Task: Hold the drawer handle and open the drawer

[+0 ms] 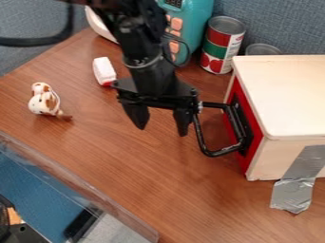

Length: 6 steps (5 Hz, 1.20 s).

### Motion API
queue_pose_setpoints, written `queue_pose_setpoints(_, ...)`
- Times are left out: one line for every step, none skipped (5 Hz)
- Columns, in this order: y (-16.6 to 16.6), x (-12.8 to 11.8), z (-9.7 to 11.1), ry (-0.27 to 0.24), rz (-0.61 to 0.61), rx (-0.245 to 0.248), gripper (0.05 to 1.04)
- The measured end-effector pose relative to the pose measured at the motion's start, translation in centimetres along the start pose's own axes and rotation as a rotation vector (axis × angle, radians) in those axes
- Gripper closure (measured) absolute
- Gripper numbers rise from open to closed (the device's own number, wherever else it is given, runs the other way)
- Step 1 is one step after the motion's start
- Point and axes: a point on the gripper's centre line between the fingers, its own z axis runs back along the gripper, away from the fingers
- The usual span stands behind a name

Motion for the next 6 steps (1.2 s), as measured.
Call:
queue_pose_setpoints(-0.8,1.7,-1.0,-0.026,0.024,0.009,0.083)
queue_pose_setpoints(-1.0,2.9,-2.1,-0.052,0.083,0.015,0.083)
queue_pose_setpoints(-1.4,3.7,-2.8,-0.062,0.136,0.012,0.083)
queue_pose_setpoints(-1.4,4.0,-3.6,-0.063,0.197,0.021,0.083)
queue_pose_setpoints(-1.4,3.5,-5.0,-0.04,0.221,0.037,0.083)
queue_pose_setpoints(-1.8,3.2,-6.0,-0.029,0.242,0.036,0.143)
